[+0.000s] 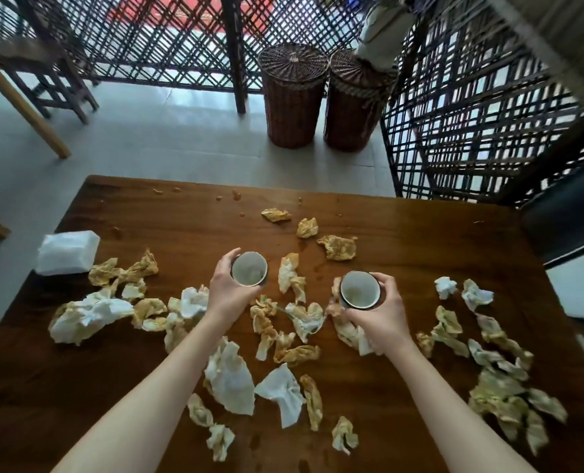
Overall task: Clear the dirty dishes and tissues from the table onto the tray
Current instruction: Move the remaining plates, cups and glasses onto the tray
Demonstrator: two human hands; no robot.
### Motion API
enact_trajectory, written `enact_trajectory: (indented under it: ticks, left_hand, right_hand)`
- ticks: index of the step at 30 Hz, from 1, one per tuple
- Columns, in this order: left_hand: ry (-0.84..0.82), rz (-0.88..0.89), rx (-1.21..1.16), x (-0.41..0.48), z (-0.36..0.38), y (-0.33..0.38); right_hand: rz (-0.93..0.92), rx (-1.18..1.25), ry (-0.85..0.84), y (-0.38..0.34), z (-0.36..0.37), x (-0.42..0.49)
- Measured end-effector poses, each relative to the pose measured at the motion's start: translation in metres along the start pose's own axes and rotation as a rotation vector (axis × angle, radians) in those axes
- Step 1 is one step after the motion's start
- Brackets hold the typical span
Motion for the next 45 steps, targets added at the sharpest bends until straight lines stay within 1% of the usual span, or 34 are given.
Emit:
enact_trajectory:
  ticks: [4, 7, 11, 17, 23, 28, 32, 36, 41, 45]
  left_hand:
    - [-0.115, 0.064, -0.086, -0.032, 0.044, 0.045]
    - [-0.212, 0.118, -0.135, -0.067, 0.08, 0.075]
    - [-0.341, 0.176, -0.146, -0.126, 0.132, 0.102]
    - [-0.44, 0.247, -0.114, -0.233, 0.206, 0.128]
    - [-0.56, 0.292, -0.13, -0.345, 0.279, 0.155]
    - [-0.644, 0.352, -0.145, -0.42, 0.324, 0.178]
    - [-0.658, 0.383, -0.121, -0.449, 0.35, 0.19]
    - [-0.676, 0.393, -0.097, -0.459, 0.379, 0.199]
    - [-0.712, 0.393, -0.079, -0.458, 0.426, 0.205]
    - [-0.707, 0.39, -0.069, -0.446, 0.469, 0.218]
  right_hand:
    - [0.02, 0.036, 0.082, 0.021, -0.045, -0.026]
    - [0.036, 0.05, 0.175, 0.043, -0.087, -0.058]
    - [0.079, 0.084, 0.266, 0.083, -0.136, -0.11]
    - [0.102, 0.146, 0.452, 0.147, -0.214, -0.204]
    - [0.104, 0.185, 0.562, 0.206, -0.285, -0.295]
    - [0.142, 0.249, 0.632, 0.247, -0.333, -0.348]
    - [0.161, 0.272, 0.679, 0.27, -0.356, -0.37]
    - [0.18, 0.269, 0.723, 0.29, -0.378, -0.375]
    - [0.218, 0.269, 0.723, 0.315, -0.401, -0.357]
    - [0.268, 0.263, 0.733, 0.343, -0.43, -0.331]
Point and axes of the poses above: each hand's wrist, its own x-axis towards the middle knuckle, its own z-axis out of the palm, y = z × x, the point moved 10 cm from there along x, towards the middle knuckle, and after that the axes turned 7 degrees about -x, right-handed, at the moved point
